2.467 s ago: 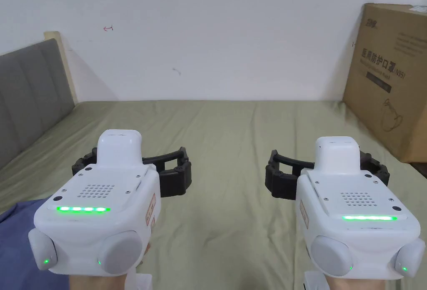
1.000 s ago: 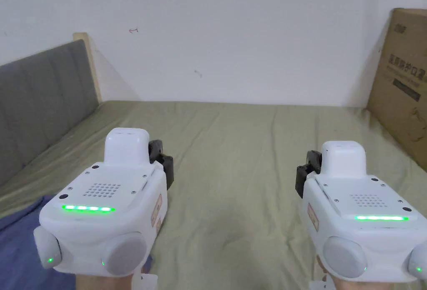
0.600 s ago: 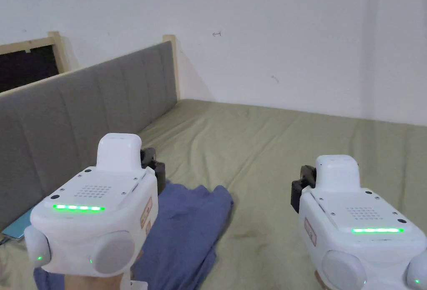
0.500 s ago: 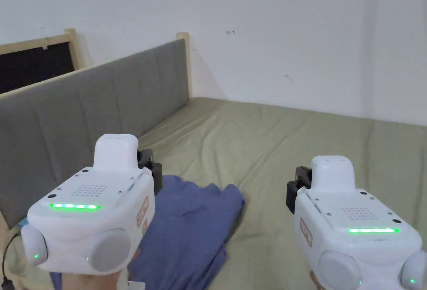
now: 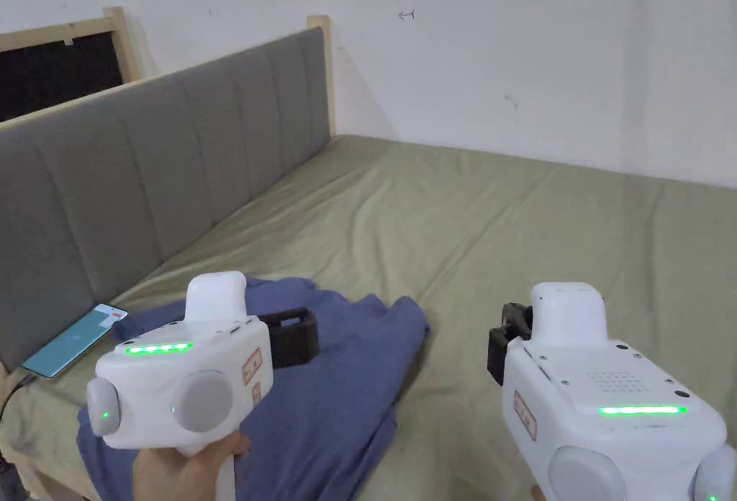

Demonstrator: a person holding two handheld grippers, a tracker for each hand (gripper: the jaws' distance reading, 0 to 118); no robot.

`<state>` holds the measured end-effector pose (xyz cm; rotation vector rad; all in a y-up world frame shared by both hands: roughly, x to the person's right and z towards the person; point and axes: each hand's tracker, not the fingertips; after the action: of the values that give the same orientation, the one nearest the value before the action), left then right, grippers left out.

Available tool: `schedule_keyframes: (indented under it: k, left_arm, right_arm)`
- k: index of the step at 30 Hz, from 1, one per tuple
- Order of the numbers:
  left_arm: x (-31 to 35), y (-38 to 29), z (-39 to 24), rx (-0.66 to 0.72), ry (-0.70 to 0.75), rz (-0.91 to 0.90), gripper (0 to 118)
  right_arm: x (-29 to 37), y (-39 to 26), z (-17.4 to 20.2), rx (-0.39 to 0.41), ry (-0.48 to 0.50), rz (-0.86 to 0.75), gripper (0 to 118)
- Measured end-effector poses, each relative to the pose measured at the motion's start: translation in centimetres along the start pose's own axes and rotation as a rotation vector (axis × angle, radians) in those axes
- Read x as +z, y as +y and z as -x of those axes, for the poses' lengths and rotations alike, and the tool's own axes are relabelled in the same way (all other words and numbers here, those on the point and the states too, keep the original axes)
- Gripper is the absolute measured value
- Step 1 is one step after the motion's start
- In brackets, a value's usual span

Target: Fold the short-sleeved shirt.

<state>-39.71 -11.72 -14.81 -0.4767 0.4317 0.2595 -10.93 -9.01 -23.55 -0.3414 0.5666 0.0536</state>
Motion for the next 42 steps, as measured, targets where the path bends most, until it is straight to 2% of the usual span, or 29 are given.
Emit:
schedule_keyframes:
  k: [5, 10, 11, 12, 13, 15, 18, 19, 21, 22, 23, 24, 28, 33, 37, 42]
  left_arm:
    - [-8.1, -2.6, 1.2, 0.054, 0.017, 0.233, 112]
    - [-15.2, -5.3, 1.4, 0.063, 0.021, 0.362, 110]
    - [-16.3, -5.6, 1.3, 0.055, 0.025, 0.375, 106]
    - [-17.4, -5.8, 1.2, 0.044, 0.031, 0.396, 95]
    - [-18.5, -6.1, 1.2, 0.033, 0.027, 0.424, 95]
    - [-20.2, -6.7, 0.8, -0.007, 0.089, 0.513, 83]
    - [-19.6, -6.4, -0.3, -0.088, 0.087, 0.466, 82]
    - [-19.4, -6.4, -0.5, -0.08, 0.078, 0.457, 74]
    - [-19.2, -5.9, -0.3, -0.045, 0.081, 0.441, 48]
    - [-19.3, -5.5, -0.1, -0.023, 0.081, 0.444, 24]
    - [-19.3, -5.2, 0.2, -0.001, 0.107, 0.448, 5]
    - [-19.5, -5.1, 0.6, 0.022, 0.119, 0.462, 5]
    - [-18.5, -4.5, 2.4, 0.176, 0.01, 0.476, 5]
    - [-16.1, -1.7, 3.9, 0.253, -0.098, 0.447, 4]
    - [-13.4, 1.7, 2.2, 0.184, -0.097, 0.374, 5]
    - [-10.6, 6.6, -2.6, 0.141, -0.235, 0.288, 5]
  right_arm:
    - [-3.4, -1.6, -1.1, -0.029, -0.011, 0.071, 0]
    - [-6.8, -3.3, -1.6, 0.003, -0.022, 0.158, 0]
    - [-7.6, -3.7, -1.7, 0.011, -0.028, 0.174, 0]
    - [-8.2, -4.0, -1.8, 0.013, -0.029, 0.184, 0]
    - [-8.6, -4.1, -1.9, 0.01, -0.029, 0.199, 0]
    - [-9.5, -4.6, -2.1, -0.007, -0.026, 0.223, 0]
    - [-10.4, -5.2, -2.6, -0.045, -0.028, 0.246, 0]
    - [-10.6, -5.4, -2.7, -0.057, -0.031, 0.248, 0]
    - [-10.6, -5.7, -2.8, -0.044, -0.04, 0.248, 0]
    - [-10.6, -5.8, -2.7, -0.015, -0.053, 0.248, 0]
    - [-10.5, -5.9, -2.7, -0.002, -0.057, 0.251, 0]
    - [-10.4, -5.9, -2.9, -0.003, -0.052, 0.252, 0]
    - [-9.6, -6.0, -3.7, -0.042, -0.048, 0.261, 0]
    - [-8.3, -5.7, -4.8, -0.053, -0.077, 0.263, 0]
    - [-6.8, -4.9, -6.0, -0.109, -0.094, 0.244, 0]
    - [-4.7, -4.2, -7.7, -0.152, -0.131, 0.201, 0]
